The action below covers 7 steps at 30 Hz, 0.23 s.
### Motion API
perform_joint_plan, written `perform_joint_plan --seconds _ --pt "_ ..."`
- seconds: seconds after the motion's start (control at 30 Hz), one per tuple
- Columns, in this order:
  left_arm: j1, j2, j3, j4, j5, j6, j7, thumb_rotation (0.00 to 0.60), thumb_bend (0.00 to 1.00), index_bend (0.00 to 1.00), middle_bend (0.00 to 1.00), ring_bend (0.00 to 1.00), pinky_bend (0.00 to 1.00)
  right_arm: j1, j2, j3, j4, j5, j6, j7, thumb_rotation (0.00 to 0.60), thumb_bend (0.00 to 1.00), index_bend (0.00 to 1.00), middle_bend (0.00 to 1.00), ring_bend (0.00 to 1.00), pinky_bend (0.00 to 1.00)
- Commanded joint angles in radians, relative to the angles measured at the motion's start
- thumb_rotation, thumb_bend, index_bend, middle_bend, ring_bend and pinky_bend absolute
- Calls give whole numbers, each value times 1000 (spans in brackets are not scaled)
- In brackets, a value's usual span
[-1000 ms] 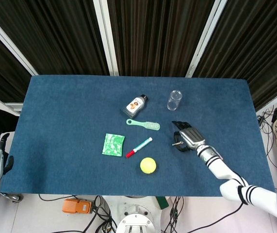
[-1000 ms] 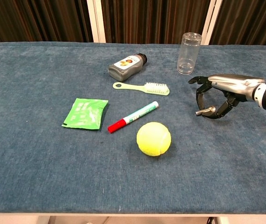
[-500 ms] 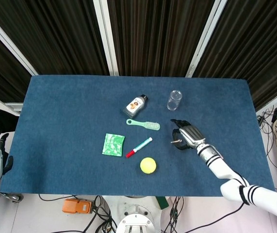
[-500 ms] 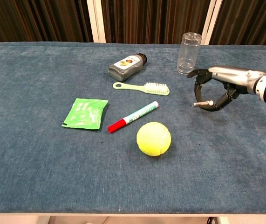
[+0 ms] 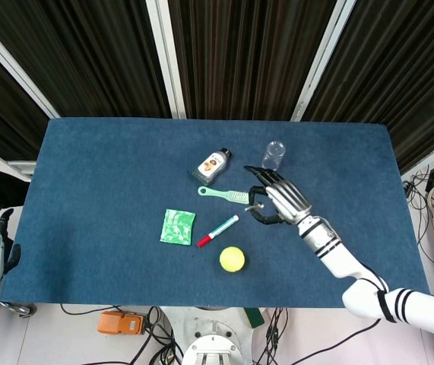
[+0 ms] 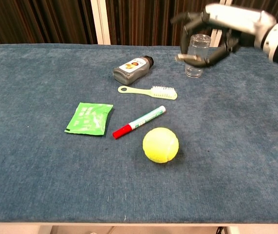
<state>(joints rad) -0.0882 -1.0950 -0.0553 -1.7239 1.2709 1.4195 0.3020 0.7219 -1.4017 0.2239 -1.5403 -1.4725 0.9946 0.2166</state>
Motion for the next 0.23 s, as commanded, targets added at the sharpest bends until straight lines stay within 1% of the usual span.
perform_joint_plan --seconds 0.03,0.13,0.23 --pt "0 0 0 0 2 -1 -1 600 395 115 29 46 71 -4 65 41 -120 -35 77 -10 600 679 751 121 154 179" --pt "-1 0 1 0 2 -1 -3 600 395 115 29 45 71 -20 107 49 -192 -63 125 10 600 679 752 121 156 180" --pt "-1 1 1 -1 2 -2 -2 600 395 115 29 46 71 -36 149 44 -242 -88 154 13 600 678 752 121 159 181"
